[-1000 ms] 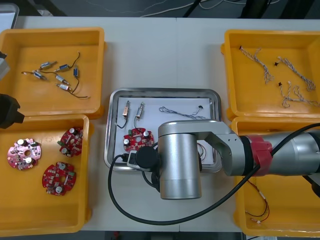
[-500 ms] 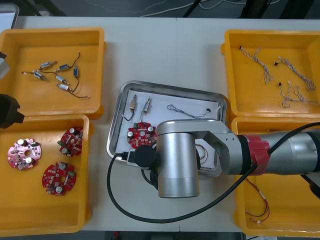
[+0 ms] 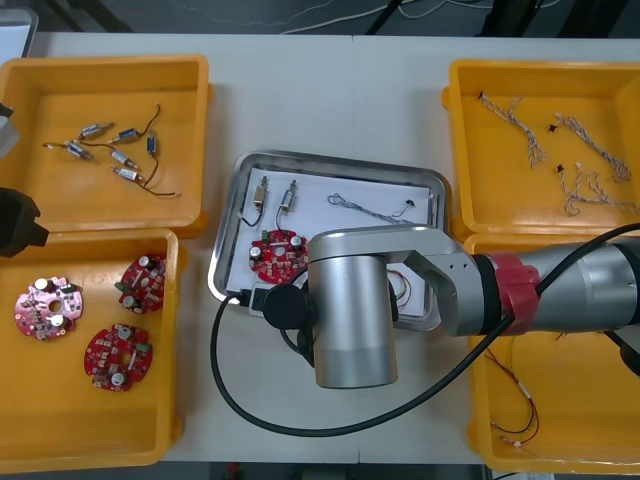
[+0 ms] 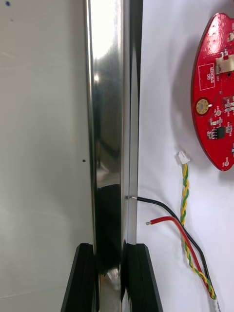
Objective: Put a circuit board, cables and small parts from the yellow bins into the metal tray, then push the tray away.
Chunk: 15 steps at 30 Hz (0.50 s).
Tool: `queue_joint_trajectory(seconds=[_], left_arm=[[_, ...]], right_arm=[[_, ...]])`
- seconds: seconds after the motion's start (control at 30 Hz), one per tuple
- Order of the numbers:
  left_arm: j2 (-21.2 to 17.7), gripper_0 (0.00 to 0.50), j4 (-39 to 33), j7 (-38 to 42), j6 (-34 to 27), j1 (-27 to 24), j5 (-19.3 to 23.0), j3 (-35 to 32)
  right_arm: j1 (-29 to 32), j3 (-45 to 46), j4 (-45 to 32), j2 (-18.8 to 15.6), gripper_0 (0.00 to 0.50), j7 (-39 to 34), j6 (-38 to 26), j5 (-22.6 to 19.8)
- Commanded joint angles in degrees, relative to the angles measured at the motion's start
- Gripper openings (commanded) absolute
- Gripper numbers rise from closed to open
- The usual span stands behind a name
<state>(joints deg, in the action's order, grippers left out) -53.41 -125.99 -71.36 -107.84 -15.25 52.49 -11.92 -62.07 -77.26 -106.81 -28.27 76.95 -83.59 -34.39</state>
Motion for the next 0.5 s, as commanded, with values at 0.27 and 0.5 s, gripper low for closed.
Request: queue_joint_trajectory(seconds=[0.27,0.5], left_arm=[[-2.6,0.5,-1.4,-1.5,-0.4,1.0,-0.5,-1.6],[-2.6,0.5,-1.4,-1.5,-0.4,1.0,-0.5,-1.6]], right_arm=[[-5.6,-2.9,0.3,-2.9,0.0,5.2,2.2,2.6],[-7.5,-3.1,3.0,-2.9,0.0,7.4,3.8,2.6]])
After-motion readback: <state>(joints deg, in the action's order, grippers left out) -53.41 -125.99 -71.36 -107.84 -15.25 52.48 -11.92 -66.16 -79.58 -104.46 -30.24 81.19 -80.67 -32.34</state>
